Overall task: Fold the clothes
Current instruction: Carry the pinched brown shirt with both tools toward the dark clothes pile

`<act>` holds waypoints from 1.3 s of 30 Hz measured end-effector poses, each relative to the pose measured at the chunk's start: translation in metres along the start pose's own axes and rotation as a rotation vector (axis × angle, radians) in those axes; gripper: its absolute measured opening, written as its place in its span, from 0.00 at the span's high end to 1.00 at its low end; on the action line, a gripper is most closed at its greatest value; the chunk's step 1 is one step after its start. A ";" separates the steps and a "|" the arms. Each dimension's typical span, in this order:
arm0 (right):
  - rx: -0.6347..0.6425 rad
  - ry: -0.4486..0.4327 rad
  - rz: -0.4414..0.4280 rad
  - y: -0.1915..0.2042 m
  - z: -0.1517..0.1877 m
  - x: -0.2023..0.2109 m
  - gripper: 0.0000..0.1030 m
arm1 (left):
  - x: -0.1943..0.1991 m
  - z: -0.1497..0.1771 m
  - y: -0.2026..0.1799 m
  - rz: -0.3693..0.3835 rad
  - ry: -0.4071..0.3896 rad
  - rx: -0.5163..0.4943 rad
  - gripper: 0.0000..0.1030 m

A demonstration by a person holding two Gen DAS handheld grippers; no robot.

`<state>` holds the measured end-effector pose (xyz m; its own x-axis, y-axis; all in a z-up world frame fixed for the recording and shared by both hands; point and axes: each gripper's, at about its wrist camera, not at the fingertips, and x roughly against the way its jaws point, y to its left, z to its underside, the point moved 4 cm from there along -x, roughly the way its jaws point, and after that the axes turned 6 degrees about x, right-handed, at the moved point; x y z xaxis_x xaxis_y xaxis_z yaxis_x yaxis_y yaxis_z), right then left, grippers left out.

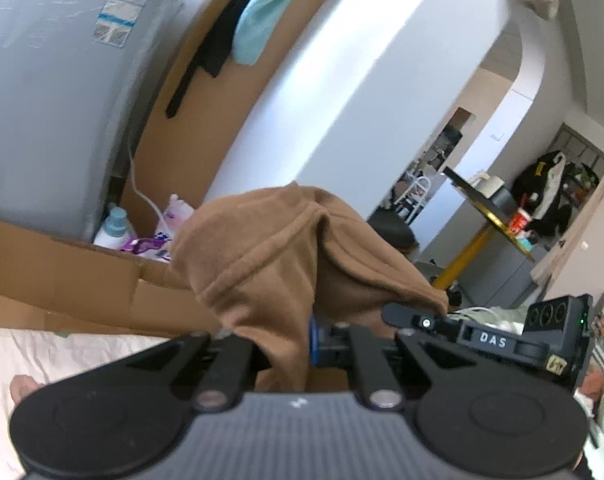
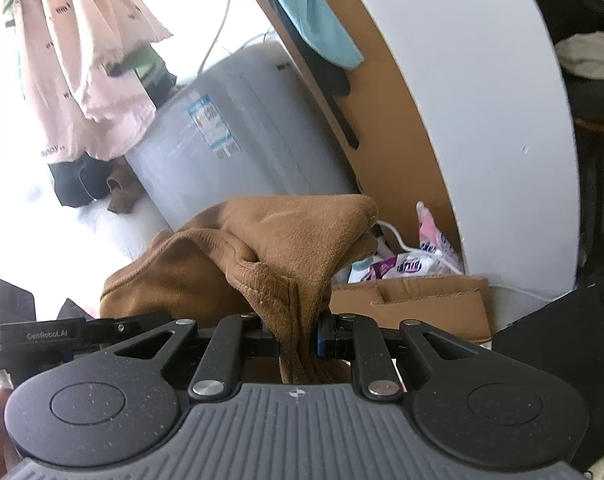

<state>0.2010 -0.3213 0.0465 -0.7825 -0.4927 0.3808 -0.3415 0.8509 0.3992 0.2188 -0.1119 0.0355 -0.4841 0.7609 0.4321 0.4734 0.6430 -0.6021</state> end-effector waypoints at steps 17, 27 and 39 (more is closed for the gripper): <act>0.080 -0.004 0.166 0.010 -0.010 0.122 0.85 | 0.011 0.048 -0.078 0.072 0.046 -0.070 0.93; 0.085 -0.044 0.237 -0.017 -0.009 0.165 0.85 | -0.016 0.050 -0.119 0.096 0.081 -0.130 0.93; 0.051 -0.036 0.285 -0.064 -0.001 0.163 0.85 | -0.066 0.058 -0.125 0.104 0.156 -0.141 0.93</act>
